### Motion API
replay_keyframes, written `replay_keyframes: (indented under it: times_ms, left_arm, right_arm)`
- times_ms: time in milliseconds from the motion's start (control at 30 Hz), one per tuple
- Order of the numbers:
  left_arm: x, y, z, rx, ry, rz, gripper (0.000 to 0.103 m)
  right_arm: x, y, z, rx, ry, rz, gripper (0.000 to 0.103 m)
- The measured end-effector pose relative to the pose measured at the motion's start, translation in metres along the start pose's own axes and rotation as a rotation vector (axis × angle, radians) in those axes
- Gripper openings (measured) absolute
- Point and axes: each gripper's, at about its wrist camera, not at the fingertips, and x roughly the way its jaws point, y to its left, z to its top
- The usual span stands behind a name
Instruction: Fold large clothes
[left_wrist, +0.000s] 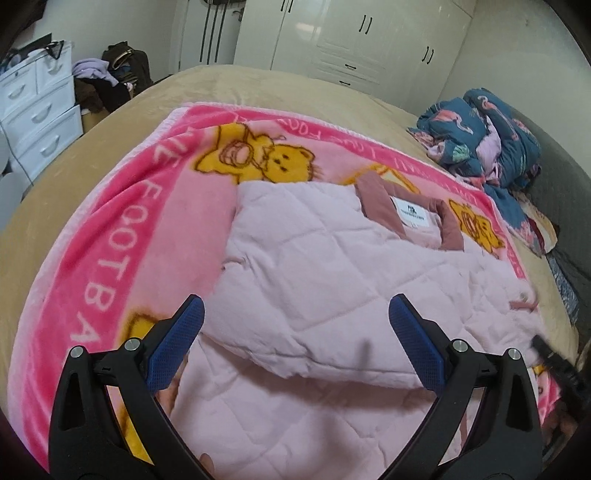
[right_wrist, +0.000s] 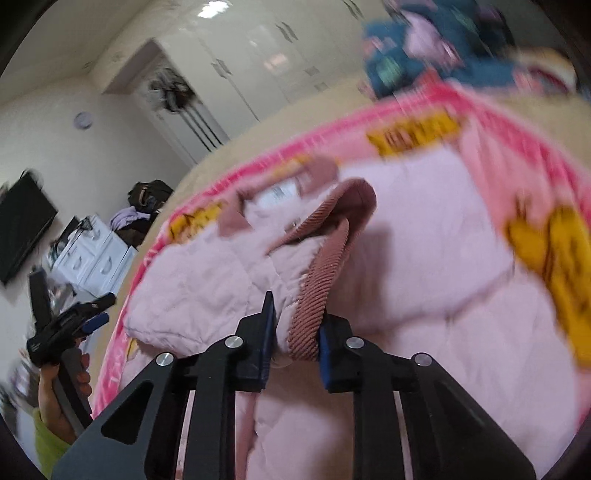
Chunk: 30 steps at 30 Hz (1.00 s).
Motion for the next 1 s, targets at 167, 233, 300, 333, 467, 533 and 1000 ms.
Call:
replay_keyframes:
  times_ms: [167, 233, 300, 333, 467, 533, 1000]
  left_arm:
    - [0.009, 0.002, 0.007, 0.004, 0.016, -0.011, 0.094]
    - [0.013, -0.002, 0.007, 0.026, 0.023, -0.02, 0.094]
    - [0.018, -0.008, 0.005, 0.048, 0.028, -0.026, 0.094]
    - [0.019, -0.011, 0.005, 0.055, 0.031, -0.033, 0.094]
    - [0.026, -0.019, 0.002, 0.086, 0.036, -0.044, 0.094]
    - [0.029, -0.022, 0.0, 0.097, 0.041, -0.049, 0.094]
    - [0.047, -0.055, -0.018, 0.204, 0.077, -0.092, 0.071]
  right_arm:
    - [-0.017, 0.033, 0.052, -0.176, -0.097, -0.029, 0.018]
    - [-0.014, 0.033, 0.067, -0.225, -0.121, -0.077, 0.018]
    - [-0.007, 0.027, 0.071, -0.242, -0.119, -0.119, 0.018]
    - [-0.004, 0.022, 0.072, -0.236, -0.114, -0.127, 0.018]
    - [0.006, 0.006, 0.063, -0.215, -0.087, -0.146, 0.018]
    - [0.009, -0.002, 0.056, -0.204, -0.074, -0.16, 0.018]
    - [0.009, -0.033, 0.018, -0.094, -0.021, -0.231, 0.052]
